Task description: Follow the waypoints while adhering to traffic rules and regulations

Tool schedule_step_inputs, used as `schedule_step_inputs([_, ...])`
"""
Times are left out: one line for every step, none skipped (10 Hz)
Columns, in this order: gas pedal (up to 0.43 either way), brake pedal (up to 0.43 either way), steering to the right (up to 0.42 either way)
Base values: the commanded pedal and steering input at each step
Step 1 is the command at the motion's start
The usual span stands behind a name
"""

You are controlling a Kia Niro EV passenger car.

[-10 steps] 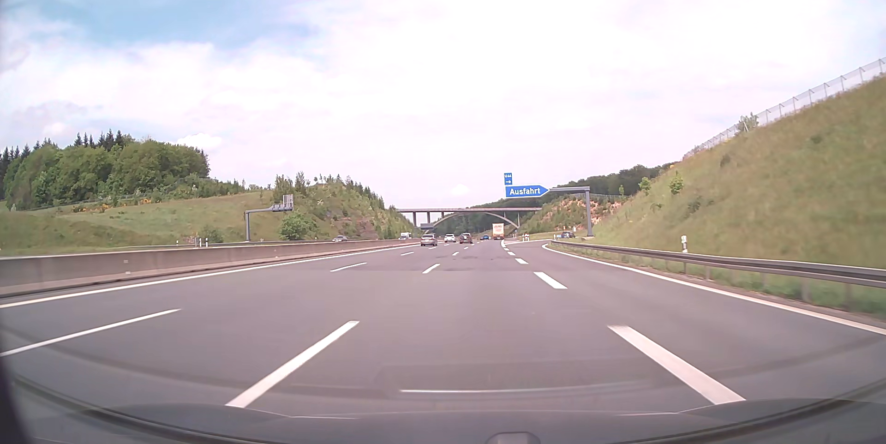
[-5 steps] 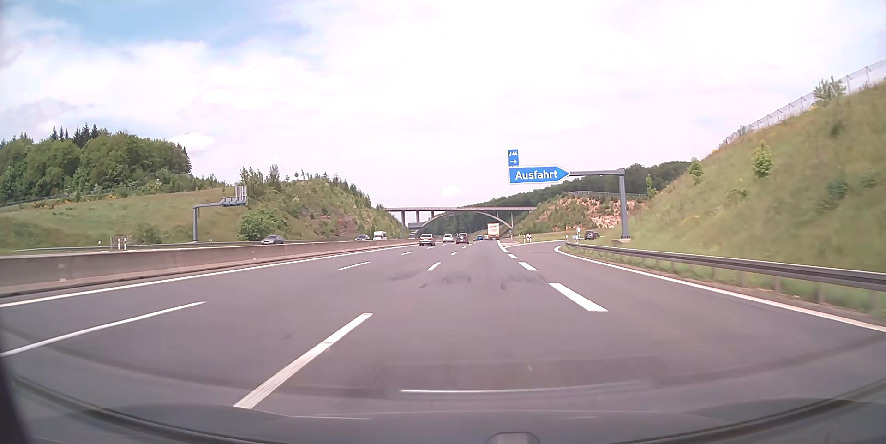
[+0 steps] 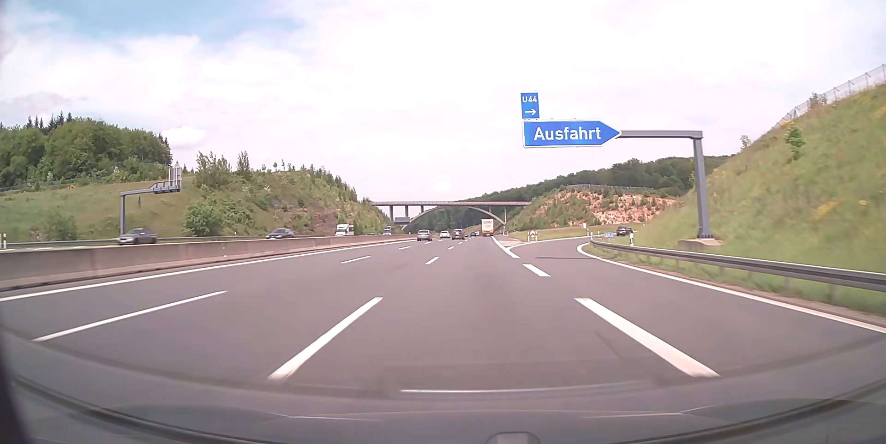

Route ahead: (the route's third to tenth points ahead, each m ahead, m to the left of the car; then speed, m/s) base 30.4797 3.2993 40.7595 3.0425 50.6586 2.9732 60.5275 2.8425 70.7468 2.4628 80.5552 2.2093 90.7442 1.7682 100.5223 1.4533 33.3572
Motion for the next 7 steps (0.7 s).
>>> schedule_step_inputs([0.177, 0.0, 0.004])
schedule_step_inputs([0.189, 0.0, 0.004])
schedule_step_inputs([0.189, 0.0, 0.004])
schedule_step_inputs([0.189, 0.0, 0.004])
schedule_step_inputs([0.189, 0.0, 0.004])
schedule_step_inputs([0.189, 0.0, 0.004])
schedule_step_inputs([0.197, 0.0, 0.004])
